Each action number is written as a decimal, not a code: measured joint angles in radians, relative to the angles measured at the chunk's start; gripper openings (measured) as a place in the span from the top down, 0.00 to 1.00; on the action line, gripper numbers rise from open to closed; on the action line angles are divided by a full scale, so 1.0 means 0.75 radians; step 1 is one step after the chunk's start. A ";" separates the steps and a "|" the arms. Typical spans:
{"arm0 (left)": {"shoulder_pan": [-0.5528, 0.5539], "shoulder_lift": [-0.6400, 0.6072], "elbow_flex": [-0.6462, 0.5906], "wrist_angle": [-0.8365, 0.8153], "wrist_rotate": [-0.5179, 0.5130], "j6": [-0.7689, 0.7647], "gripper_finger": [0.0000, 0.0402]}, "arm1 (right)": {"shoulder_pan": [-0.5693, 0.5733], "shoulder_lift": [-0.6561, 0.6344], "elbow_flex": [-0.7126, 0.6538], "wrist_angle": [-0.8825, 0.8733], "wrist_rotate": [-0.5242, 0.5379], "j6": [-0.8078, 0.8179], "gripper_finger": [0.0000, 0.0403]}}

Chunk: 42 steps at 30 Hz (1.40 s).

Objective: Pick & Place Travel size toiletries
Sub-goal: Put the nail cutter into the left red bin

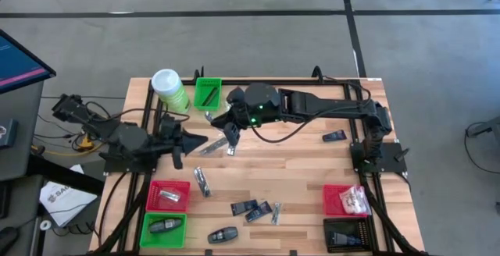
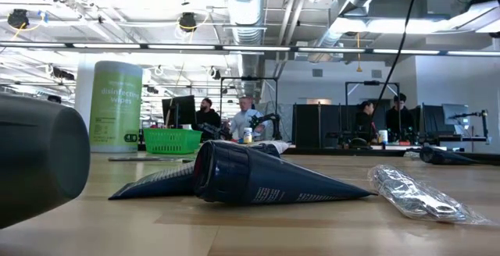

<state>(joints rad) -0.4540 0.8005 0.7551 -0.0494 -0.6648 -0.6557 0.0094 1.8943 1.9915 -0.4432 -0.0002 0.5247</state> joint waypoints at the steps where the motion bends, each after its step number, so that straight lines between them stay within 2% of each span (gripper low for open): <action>1: 0.023 -0.001 0.000 0.037 0.049 0.028 1.00 | 0.005 -0.002 0.000 0.020 0.000 0.000 0.90; 5: 0.106 -0.005 0.000 0.191 0.238 0.104 1.00 | 0.024 -0.024 0.001 0.068 0.000 0.000 0.90; 8: 0.136 -0.005 0.000 0.289 0.325 0.154 1.00 | 0.033 -0.039 0.000 0.079 0.000 0.000 0.90; 14: 0.147 -0.012 0.000 0.424 0.338 0.246 0.99 | 0.039 -0.070 0.001 0.168 0.001 0.001 0.90; 17: 0.147 -0.031 0.000 0.430 0.270 0.247 0.95 | 0.045 -0.083 0.000 0.199 0.000 0.019 0.90; 21: 0.152 -0.061 0.000 0.433 0.183 0.266 0.84 | 0.050 -0.104 0.002 0.233 0.003 0.020 0.90; 28: 0.222 -0.055 0.000 0.470 0.226 0.285 0.57 | 0.049 -0.087 0.001 0.238 0.011 0.024 0.90; 32: 0.257 -0.022 0.000 0.499 0.259 0.280 0.44 | 0.048 -0.071 0.000 0.247 0.017 0.025 0.90; 37: 0.297 -0.001 0.000 0.565 0.274 0.277 0.36 | 0.048 -0.077 0.001 0.242 0.021 0.023 0.90; 42: 0.343 -0.002 0.000 0.598 0.327 0.276 0.35 | 0.045 -0.075 0.001 0.226 0.037 0.024 0.90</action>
<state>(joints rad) -0.1968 0.7990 0.7551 0.3988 -0.4192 -0.4484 0.0430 1.8378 1.9919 -0.2734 0.0273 0.5426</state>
